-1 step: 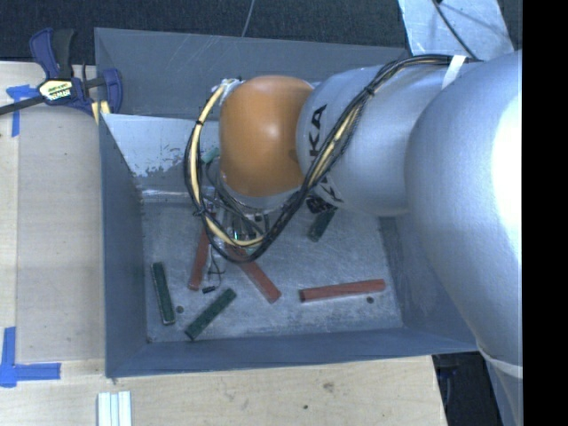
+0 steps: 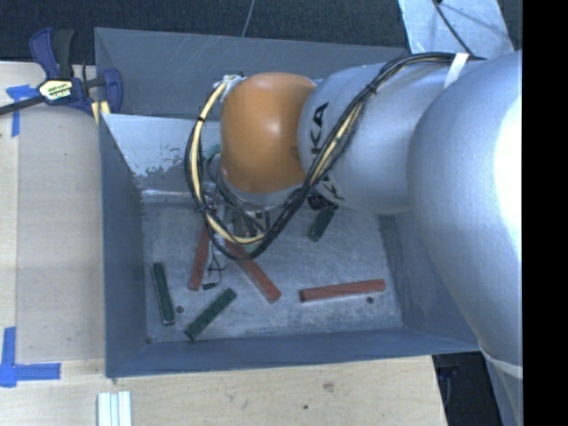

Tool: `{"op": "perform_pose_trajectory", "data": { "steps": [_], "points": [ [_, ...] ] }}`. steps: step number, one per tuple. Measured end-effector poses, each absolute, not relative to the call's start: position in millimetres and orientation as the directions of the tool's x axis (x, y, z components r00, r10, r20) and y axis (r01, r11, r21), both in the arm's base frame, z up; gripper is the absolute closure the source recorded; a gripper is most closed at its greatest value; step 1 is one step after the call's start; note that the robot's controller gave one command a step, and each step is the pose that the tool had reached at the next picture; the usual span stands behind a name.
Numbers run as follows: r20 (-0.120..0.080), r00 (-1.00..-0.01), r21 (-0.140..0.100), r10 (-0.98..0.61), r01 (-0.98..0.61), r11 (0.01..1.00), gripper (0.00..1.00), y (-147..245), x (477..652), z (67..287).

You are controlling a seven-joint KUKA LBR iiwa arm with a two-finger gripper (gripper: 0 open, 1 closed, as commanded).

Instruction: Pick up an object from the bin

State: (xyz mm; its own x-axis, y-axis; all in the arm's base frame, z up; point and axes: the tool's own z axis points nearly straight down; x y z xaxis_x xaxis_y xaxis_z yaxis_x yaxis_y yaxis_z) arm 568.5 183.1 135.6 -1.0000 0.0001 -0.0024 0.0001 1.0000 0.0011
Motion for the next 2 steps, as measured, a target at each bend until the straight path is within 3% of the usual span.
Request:
{"op": "perform_pose_trajectory", "data": {
  "steps": [1,2],
  "points": [
    [0.002,-0.868,0.000,-0.497,-0.497,0.868,0.00,198.7,568.5,69.4],
    [0.000,-0.824,0.000,-0.566,-0.566,0.824,0.00,199.7,568.4,69.3]
  ]
}}
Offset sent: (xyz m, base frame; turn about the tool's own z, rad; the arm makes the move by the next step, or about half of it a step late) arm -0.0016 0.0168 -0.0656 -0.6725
